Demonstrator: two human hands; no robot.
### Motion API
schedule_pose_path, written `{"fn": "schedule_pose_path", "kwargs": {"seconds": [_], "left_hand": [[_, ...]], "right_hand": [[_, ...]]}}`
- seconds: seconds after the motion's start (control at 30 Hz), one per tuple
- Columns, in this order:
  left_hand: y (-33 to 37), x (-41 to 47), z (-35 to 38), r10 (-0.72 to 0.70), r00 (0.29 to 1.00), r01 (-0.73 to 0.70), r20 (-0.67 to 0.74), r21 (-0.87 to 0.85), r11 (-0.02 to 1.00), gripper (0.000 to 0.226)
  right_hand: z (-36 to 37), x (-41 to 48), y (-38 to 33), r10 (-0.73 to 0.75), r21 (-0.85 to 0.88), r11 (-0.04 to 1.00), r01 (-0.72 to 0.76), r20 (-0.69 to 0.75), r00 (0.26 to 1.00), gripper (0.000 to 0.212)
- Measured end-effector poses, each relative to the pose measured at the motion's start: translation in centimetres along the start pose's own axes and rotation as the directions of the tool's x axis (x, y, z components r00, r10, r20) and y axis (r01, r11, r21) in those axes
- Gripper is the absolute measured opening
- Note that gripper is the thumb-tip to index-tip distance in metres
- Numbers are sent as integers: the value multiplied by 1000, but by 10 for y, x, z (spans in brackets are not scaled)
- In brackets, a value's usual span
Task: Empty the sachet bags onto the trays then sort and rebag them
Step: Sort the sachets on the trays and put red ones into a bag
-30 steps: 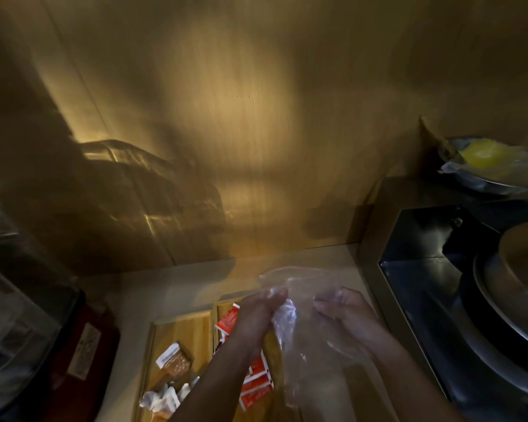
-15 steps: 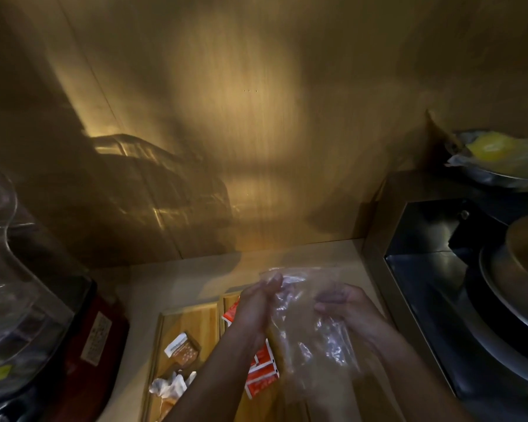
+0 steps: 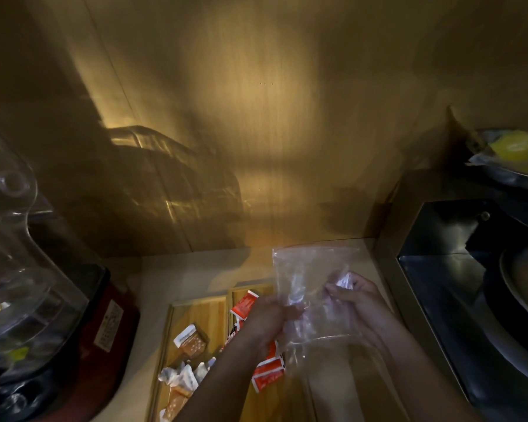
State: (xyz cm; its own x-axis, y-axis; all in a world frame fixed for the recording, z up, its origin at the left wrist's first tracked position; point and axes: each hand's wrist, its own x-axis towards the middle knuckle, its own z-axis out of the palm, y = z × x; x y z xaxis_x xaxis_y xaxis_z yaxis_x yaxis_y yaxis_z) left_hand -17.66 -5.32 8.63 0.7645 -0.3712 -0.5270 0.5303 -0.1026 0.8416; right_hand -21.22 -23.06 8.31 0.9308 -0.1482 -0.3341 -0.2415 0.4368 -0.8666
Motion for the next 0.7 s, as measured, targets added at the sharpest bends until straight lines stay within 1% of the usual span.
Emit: {"fn": "schedule_pose_path", "kwargs": {"seconds": [0.07, 0.1, 0.17, 0.23, 0.3, 0.33, 0.37, 0.47, 0.53, 0.6, 0.63, 0.67, 0.7], "left_hand": [[4, -1, -1, 33, 999, -33, -20, -8, 999, 17], [5, -2, -2, 48, 998, -48, -32, -8, 999, 18], [6, -3, -3, 67, 997, -68, -34, -46, 997, 18], [6, -5, -5, 87, 996, -88, -18, -59, 994, 12], [6, -8, -7, 110, 994, -110, -6, -34, 993, 12], [6, -9, -8, 126, 992, -126, 1, -33, 991, 14], [6, -10, -9, 148, 989, -148, 12, -36, 988, 16], [4, -10, -12, 200, 979, -198, 50, -39, 979, 26], [4, -10, -14, 212, 975, -207, 68, -72, 976, 30], [6, -12, -14, 227, 969, -213, 96, -137, 967, 31], [7, -14, -14, 229, 968, -210, 105, -163, 964, 29], [7, -14, -15, 222, 968, -199, 115, -182, 963, 26], [7, -16, -15, 203, 972, -179, 115, -187, 966, 28]], "right_hand": [[1, -3, -2, 54, 4, 999, -55, 81, 995, 18], [1, -3, -1, 95, -25, 995, -93, 104, 990, 23], [1, -4, 1, 152, -87, 986, -143, 109, 982, 27], [-1, -4, 4, 148, -99, 986, -138, 103, 984, 32], [-4, -4, 4, 155, -128, 981, -143, 84, 984, 39], [-6, -5, 4, 155, -133, 981, -142, 91, 984, 36], [-8, -6, 3, 149, -117, 984, -135, 117, 982, 32], [-14, -9, 1, 145, -29, 989, -142, 224, 964, 35], [-16, -12, -3, 139, 38, 988, -152, 230, 963, 28], [-17, -11, -6, 108, 58, 990, -132, 310, 945, 35], [-17, -11, -8, 109, 47, 990, -132, 331, 937, 46], [-17, -12, -10, 122, 19, 990, -137, 353, 928, 51], [-17, -13, -13, 140, -44, 990, -133, 353, 925, 44]]}}
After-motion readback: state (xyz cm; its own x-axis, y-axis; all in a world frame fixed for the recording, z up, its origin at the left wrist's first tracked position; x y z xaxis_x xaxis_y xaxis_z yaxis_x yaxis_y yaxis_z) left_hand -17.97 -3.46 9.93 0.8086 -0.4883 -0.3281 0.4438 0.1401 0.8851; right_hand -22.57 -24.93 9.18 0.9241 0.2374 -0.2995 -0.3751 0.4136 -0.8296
